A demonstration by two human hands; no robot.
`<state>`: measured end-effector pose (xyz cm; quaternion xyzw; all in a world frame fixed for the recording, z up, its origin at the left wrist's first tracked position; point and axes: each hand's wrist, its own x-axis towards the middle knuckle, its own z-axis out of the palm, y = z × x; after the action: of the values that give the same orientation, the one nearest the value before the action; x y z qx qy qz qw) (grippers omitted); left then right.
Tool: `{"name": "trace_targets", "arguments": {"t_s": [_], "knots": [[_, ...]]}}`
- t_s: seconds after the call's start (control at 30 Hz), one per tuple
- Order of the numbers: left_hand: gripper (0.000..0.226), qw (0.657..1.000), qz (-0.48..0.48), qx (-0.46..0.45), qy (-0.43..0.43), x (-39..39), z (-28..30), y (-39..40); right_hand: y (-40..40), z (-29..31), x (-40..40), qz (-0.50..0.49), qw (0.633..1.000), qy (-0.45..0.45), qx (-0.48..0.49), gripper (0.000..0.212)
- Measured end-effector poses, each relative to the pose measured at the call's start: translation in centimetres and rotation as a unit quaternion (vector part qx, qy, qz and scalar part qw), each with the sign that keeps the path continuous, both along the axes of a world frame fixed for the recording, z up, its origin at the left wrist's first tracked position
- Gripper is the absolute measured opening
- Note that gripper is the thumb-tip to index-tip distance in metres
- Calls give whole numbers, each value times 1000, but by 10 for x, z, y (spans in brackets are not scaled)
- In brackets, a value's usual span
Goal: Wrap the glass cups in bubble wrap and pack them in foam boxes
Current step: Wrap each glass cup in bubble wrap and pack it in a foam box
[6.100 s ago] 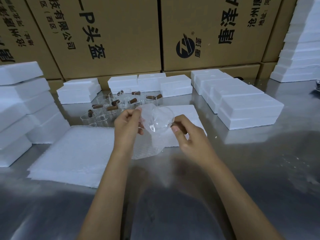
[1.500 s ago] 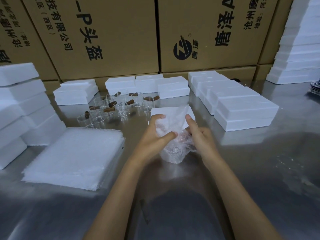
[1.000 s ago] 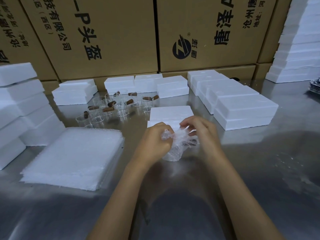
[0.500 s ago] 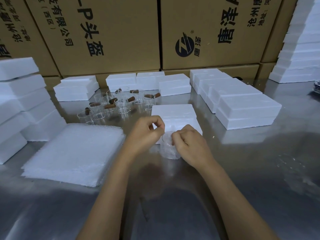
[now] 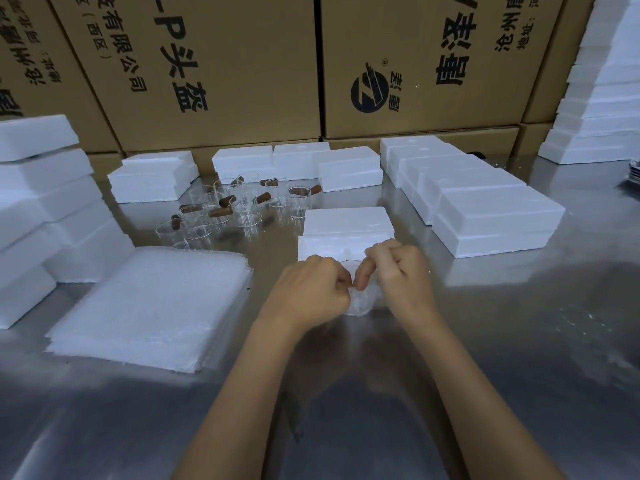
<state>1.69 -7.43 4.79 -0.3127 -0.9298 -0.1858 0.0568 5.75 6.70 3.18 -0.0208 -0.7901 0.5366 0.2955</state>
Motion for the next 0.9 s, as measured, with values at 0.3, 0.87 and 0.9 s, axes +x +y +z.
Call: {"name": "trace_targets", "arguments": {"t_s": [0.3,0.87,0.9], "knots": [[36,991,38,131,-5,-3,6,-6,-5,-6,-2,0,997,-37,67,42],[10,972,10,234,-25,-5,1,-9,-12,-2,2,-15,998,2,63,51],[5,973,7,230,-32,-6,1,-10,-10,2,2,-35,999,10,1,48]]}}
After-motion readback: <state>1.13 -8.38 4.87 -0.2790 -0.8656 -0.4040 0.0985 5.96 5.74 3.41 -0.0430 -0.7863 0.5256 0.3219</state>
